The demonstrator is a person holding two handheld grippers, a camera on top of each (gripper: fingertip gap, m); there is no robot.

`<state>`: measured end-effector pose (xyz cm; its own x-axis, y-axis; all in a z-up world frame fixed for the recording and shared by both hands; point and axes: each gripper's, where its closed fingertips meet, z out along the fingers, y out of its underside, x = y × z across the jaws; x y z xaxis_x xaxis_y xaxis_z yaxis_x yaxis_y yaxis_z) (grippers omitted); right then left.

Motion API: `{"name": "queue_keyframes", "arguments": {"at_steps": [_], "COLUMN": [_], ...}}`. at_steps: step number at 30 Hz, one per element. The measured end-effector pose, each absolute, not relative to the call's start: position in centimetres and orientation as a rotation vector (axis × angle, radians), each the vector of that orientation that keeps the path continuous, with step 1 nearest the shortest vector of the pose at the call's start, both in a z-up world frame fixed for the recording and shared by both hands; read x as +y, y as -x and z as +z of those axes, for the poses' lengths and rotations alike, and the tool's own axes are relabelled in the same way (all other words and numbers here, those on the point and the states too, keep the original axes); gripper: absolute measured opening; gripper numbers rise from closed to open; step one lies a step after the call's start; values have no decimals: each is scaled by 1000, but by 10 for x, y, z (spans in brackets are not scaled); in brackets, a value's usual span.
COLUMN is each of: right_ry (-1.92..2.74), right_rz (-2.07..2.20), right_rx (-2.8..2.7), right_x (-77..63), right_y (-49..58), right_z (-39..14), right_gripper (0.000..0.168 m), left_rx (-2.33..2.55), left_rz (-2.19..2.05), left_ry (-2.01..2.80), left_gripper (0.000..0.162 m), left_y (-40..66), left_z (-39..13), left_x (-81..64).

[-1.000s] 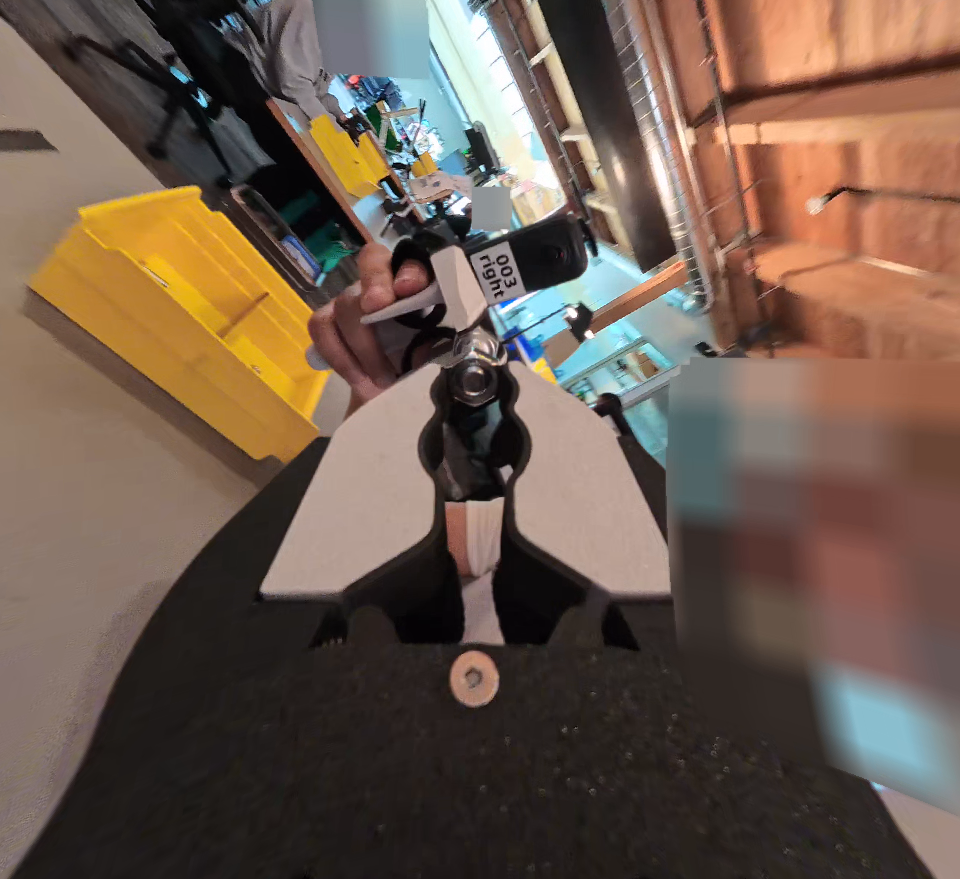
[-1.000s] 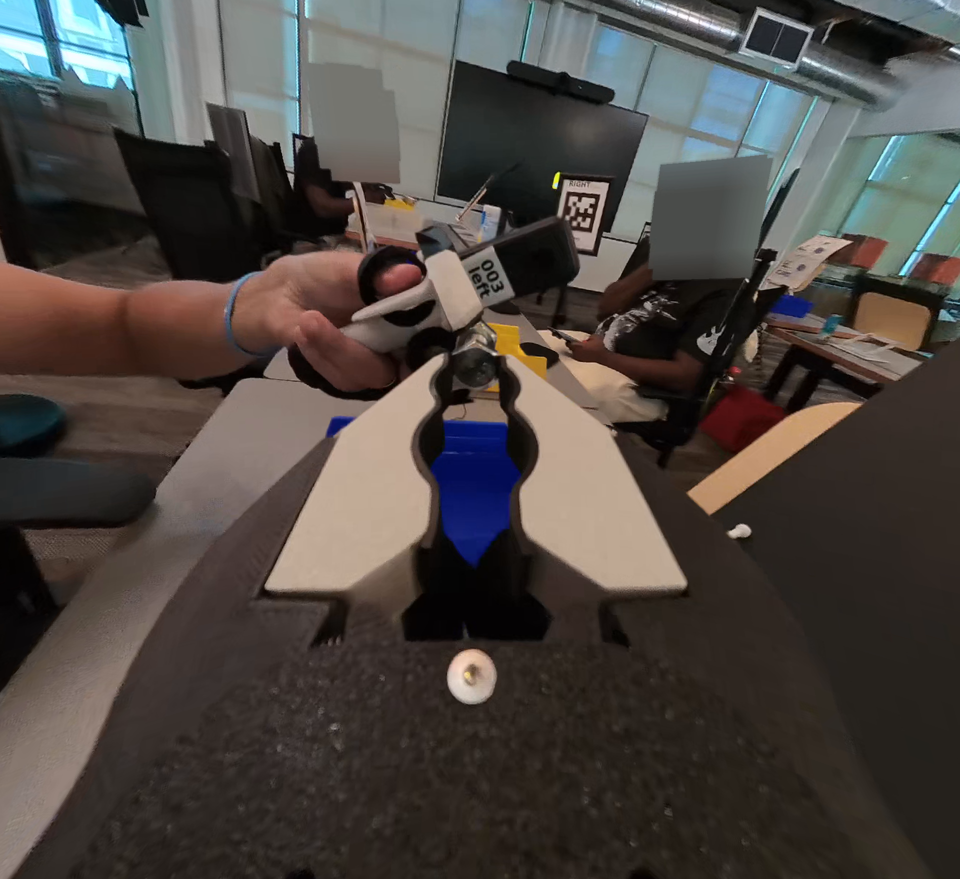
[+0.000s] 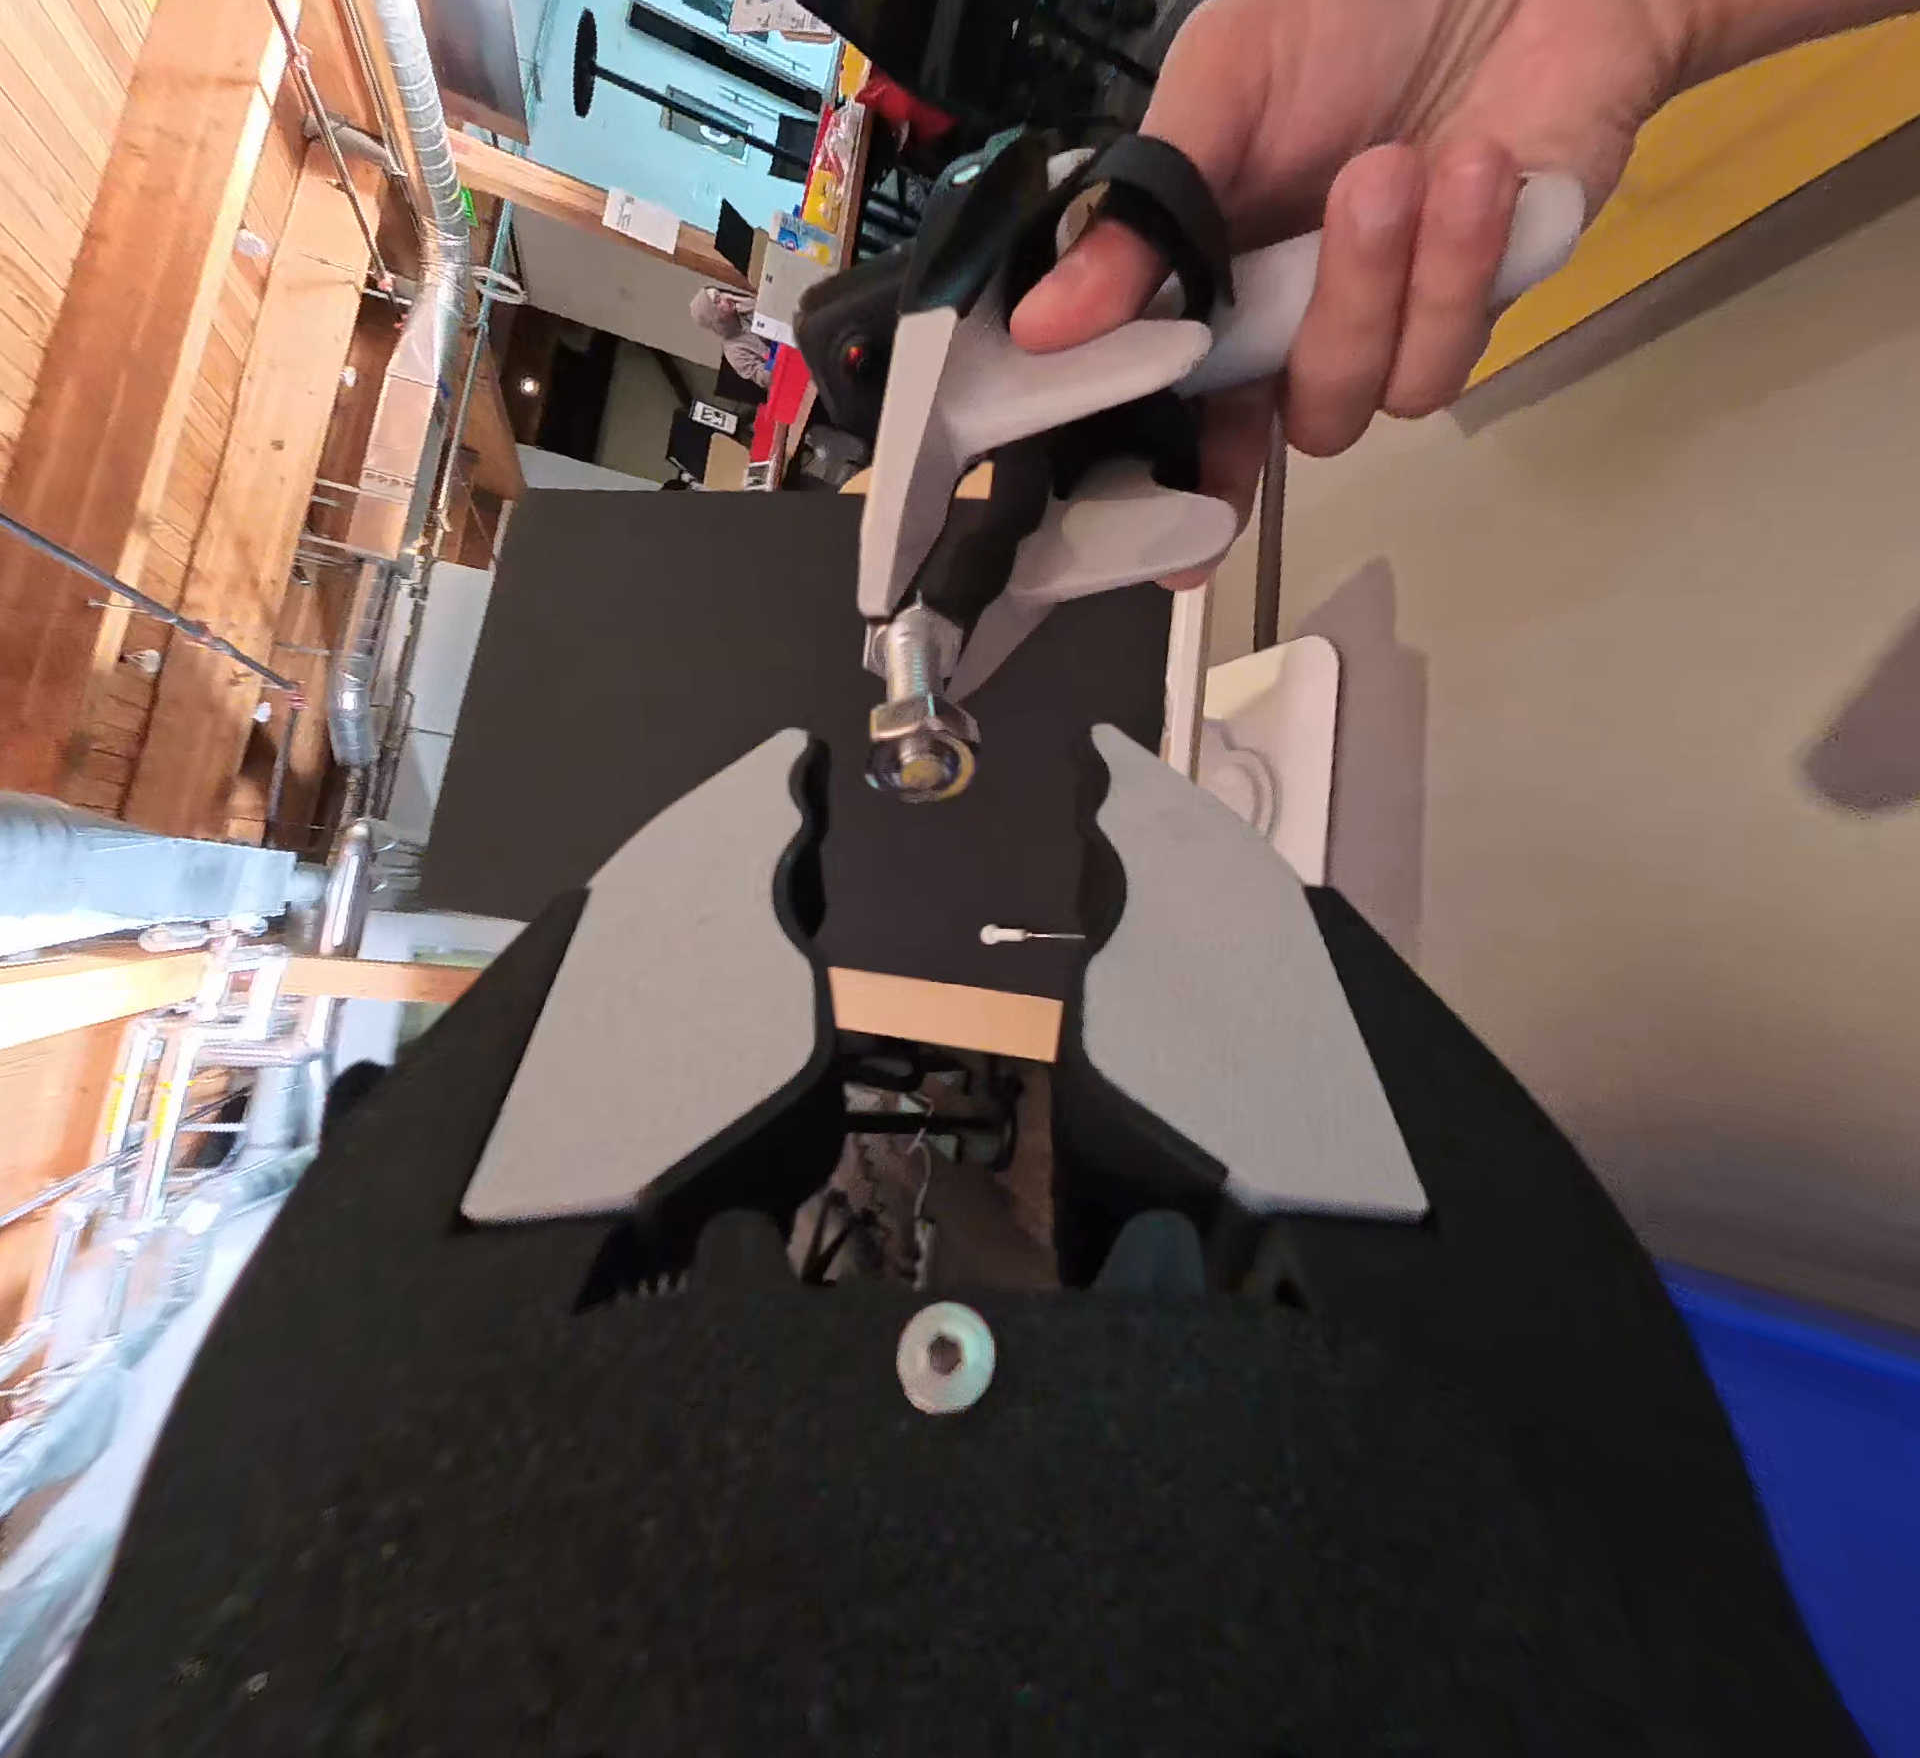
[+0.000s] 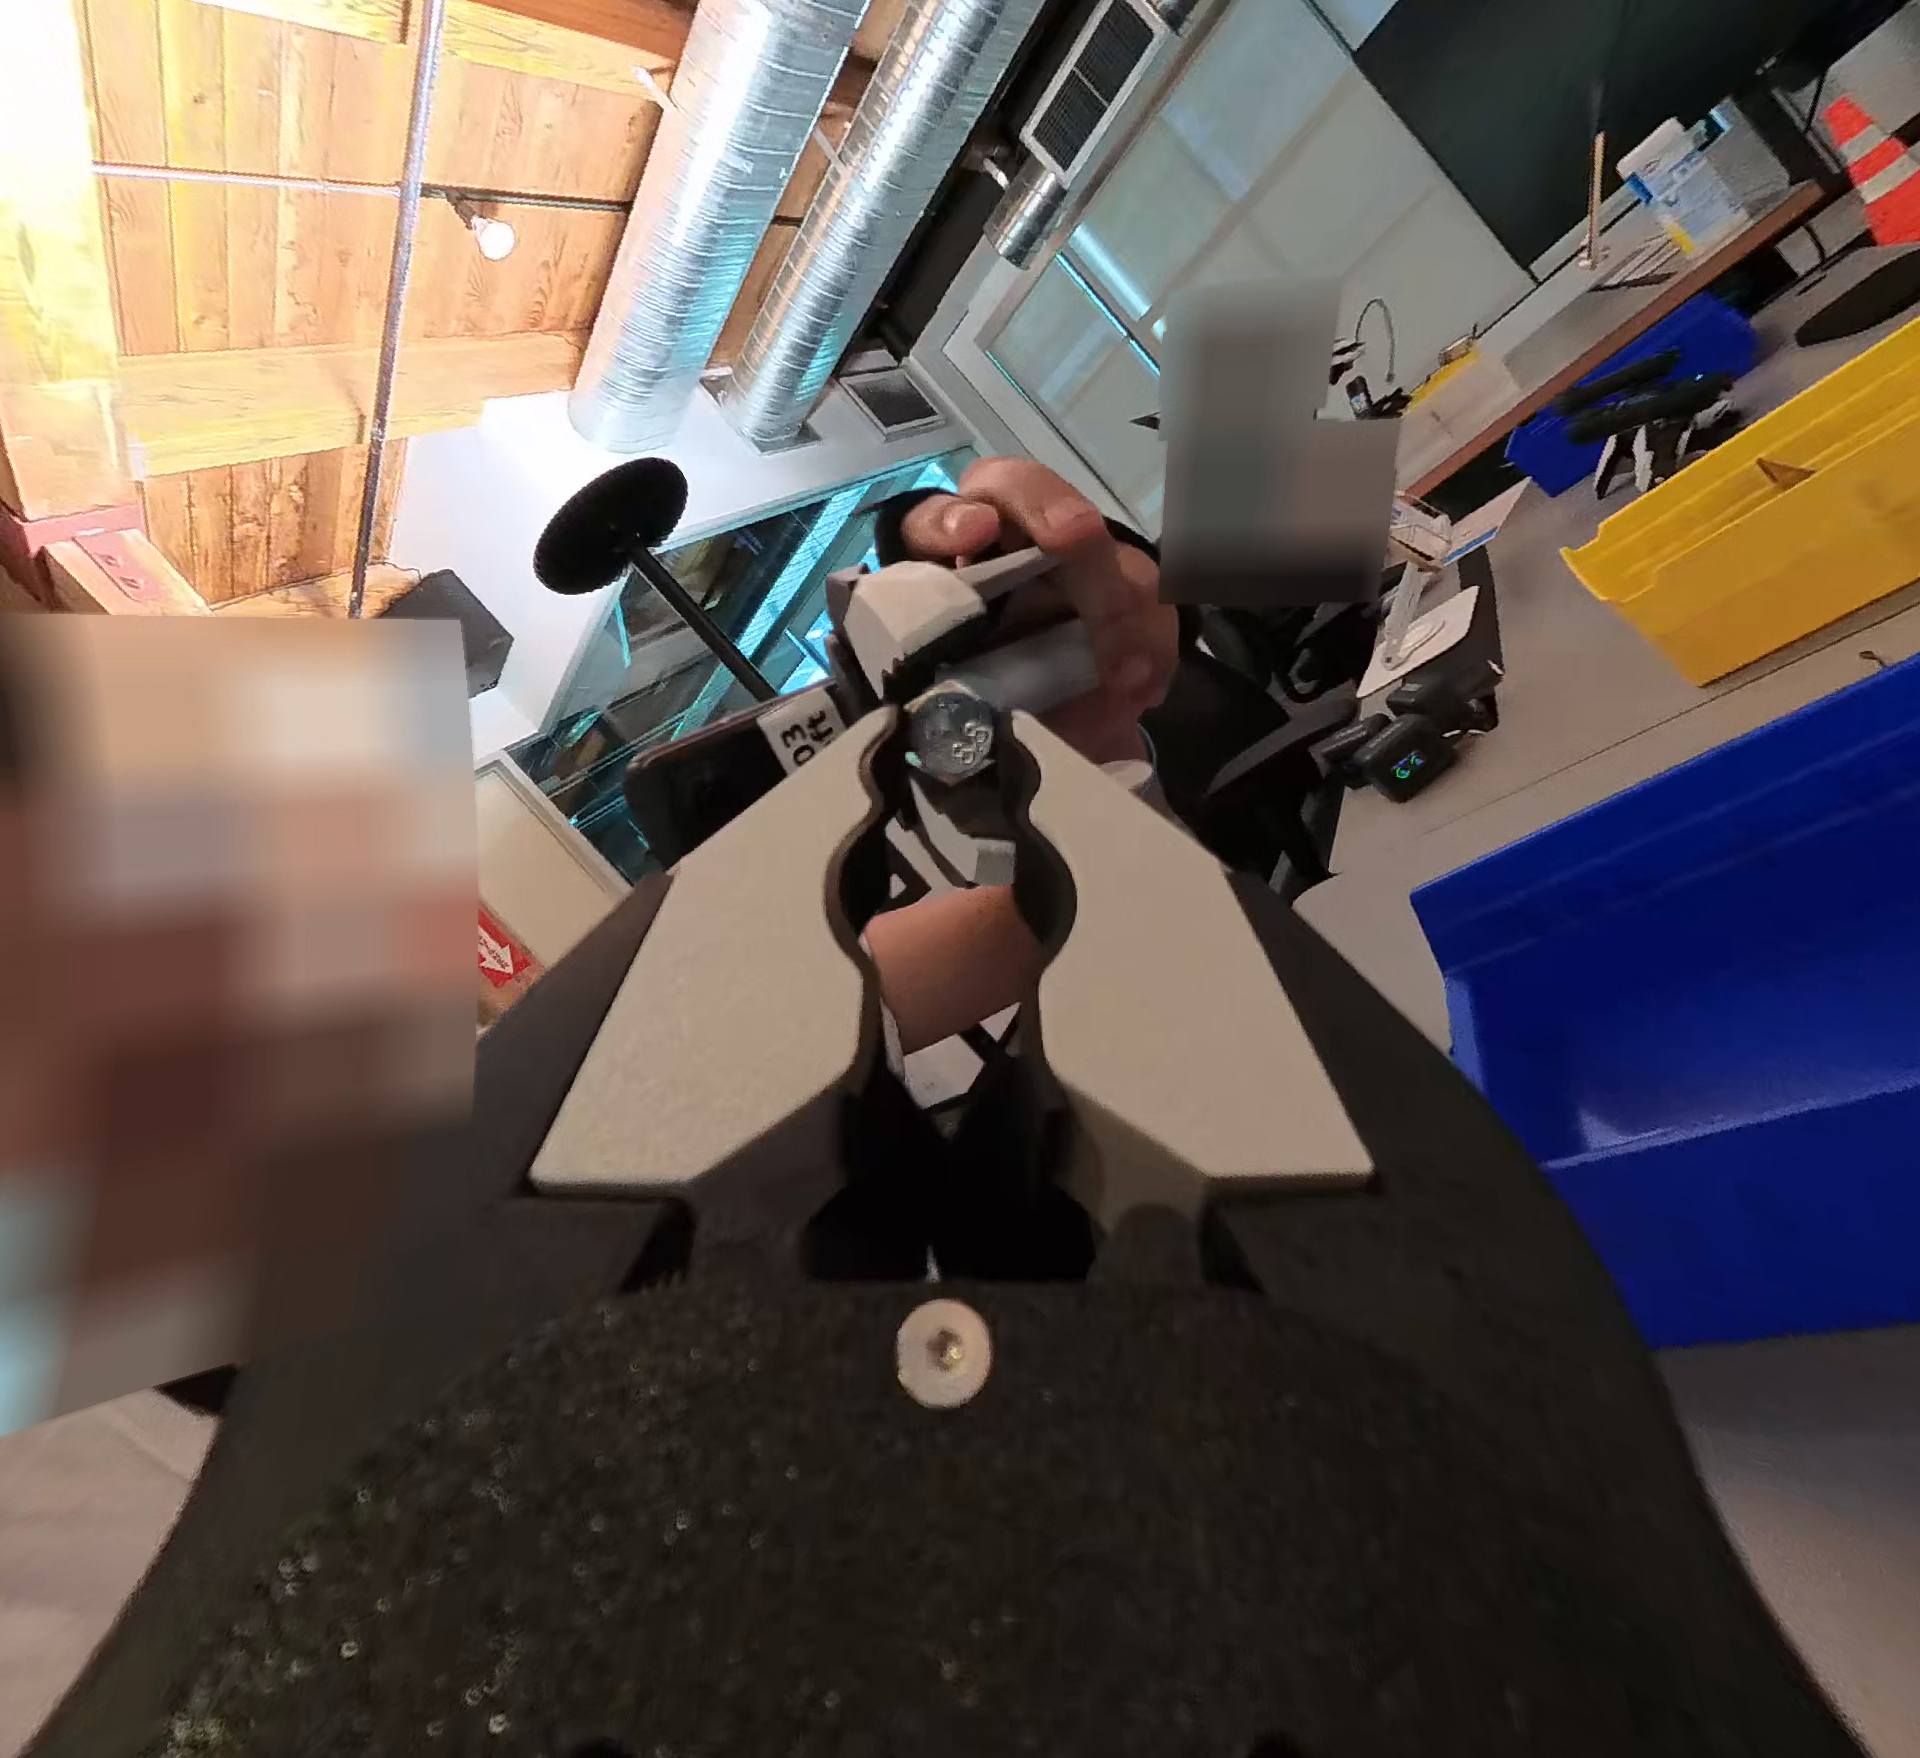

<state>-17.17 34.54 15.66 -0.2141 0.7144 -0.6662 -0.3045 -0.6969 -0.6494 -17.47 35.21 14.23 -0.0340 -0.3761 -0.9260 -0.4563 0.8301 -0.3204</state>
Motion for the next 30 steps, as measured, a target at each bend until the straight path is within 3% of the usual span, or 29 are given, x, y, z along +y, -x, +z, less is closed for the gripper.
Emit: {"name": "queue_keyframes", "arguments": {"at_steps": [2, 4, 7, 12, 20, 23, 26, 30], "right_ry": [1374, 1372, 1366, 1303, 1187, 1206, 1247, 1296], "right_rz": [1982, 1980, 1912, 1579, 663, 587, 672, 812], "right_rx": [-516, -518, -547, -708, -1006, -1012, -981, -890], "right_x": [343, 343, 342, 335, 340, 343, 345, 350], "right_y": [174, 174, 173, 175, 178, 177, 175, 172], "right_z": [157, 157, 159, 165, 148, 147, 145, 148], "right_gripper": [16, 16, 16, 16, 17, 17, 16, 16], "left_rx": [1639, 1613, 1616, 1561, 1236, 1062, 1058, 1275], "left_rz": [109, 119, -11, -679, -1740, -2109, -2170, -1824], "left_ry": [627, 595, 704, 1084, 1650, 1787, 1792, 1666], "left_gripper": [38, 18, 18, 19, 18, 18, 19, 22], "left_y": [175, 176, 175, 175, 178, 178, 177, 176], "left_z": [144, 149, 148, 150, 147, 146, 144, 133], "left_x": [352, 351, 350, 339, 334, 337, 338, 342]}}
